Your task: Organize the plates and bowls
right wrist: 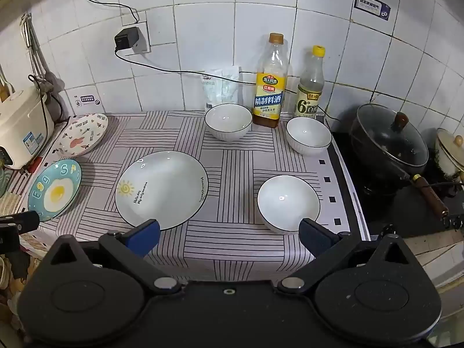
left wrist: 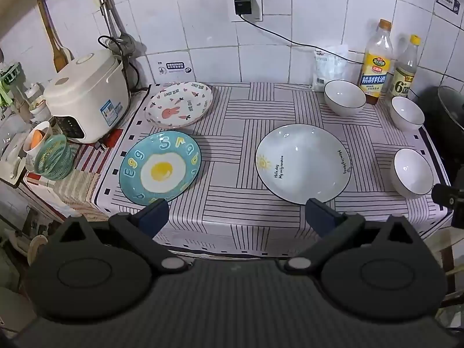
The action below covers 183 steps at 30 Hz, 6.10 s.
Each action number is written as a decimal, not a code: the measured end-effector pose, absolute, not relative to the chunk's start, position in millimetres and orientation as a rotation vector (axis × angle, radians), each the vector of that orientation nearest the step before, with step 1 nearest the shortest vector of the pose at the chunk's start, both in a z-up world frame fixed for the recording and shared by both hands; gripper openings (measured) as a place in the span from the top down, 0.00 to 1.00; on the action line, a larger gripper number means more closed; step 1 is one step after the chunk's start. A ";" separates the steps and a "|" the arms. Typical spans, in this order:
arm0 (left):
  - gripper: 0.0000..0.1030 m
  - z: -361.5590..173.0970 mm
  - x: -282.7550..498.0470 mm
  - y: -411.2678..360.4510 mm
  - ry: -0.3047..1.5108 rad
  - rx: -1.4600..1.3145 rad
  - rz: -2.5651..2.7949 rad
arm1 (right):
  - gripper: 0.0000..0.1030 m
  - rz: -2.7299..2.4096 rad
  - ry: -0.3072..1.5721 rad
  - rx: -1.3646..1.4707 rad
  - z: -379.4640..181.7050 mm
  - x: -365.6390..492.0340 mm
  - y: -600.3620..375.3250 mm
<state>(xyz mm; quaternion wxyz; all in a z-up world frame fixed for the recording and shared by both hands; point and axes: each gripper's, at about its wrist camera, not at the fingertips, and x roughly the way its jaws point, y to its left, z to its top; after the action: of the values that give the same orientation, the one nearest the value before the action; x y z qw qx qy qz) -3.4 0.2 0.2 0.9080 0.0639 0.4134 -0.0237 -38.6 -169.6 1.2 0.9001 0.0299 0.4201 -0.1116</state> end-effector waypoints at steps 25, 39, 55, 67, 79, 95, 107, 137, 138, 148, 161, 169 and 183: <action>0.01 -5.7 -5.7 9.4 0.852 0.117 -0.071 | 0.00 -0.238 0.863 0.038 -7.9 -33.7 -162.9; 0.01 5.8 -11.8 -0.5 0.793 0.135 -0.097 | 0.00 -0.245 0.873 0.053 -8.2 -31.0 -166.3; 0.01 -0.8 -8.0 11.3 0.826 0.116 -0.096 | 0.00 -0.243 0.841 0.017 -4.1 -34.1 -160.1; 0.01 -0.8 -3.7 20.8 0.842 0.085 -0.076 | 0.00 -0.270 0.827 -0.039 -2.8 -35.3 -158.4; 0.01 -3.2 -4.9 18.8 0.853 0.098 -0.081 | 0.00 -0.274 0.823 -0.041 -3.9 -34.9 -159.9; 0.01 -3.0 25.0 18.5 0.839 0.069 -0.079 | 0.00 -0.106 0.563 -0.025 -3.0 -30.9 -165.9; 0.04 -92.2 104.3 -0.8 0.819 -0.036 -0.152 | 0.11 0.086 0.618 0.170 -99.6 47.5 -180.1; 0.40 -215.9 166.7 -20.6 1.022 -0.092 -0.144 | 0.78 0.066 0.799 0.392 -212.2 108.3 -207.7; 0.43 -215.8 165.3 -20.9 1.013 -0.093 -0.141 | 0.78 0.075 0.802 0.400 -212.7 109.6 -209.8; 0.73 -211.8 164.2 -22.7 1.063 -0.156 -0.175 | 0.82 0.189 0.897 0.467 -208.3 119.8 -229.9; 0.73 -196.2 164.0 -23.1 1.010 -0.081 -0.132 | 0.80 0.321 0.956 0.408 -191.2 165.9 -232.3; 0.73 -181.6 197.8 -21.0 0.961 -0.044 -0.098 | 0.80 0.377 0.882 0.377 -191.5 199.4 -223.7; 0.73 -181.8 276.0 -12.9 0.950 -0.138 -0.120 | 0.78 0.372 0.821 0.329 -174.1 274.3 -221.3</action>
<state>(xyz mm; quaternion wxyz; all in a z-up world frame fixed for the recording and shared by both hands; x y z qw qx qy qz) 276.0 -12.9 -181.8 0.8853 -0.0665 0.4566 -0.0578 274.3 -221.3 -174.1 0.8872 0.1580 0.3948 0.1790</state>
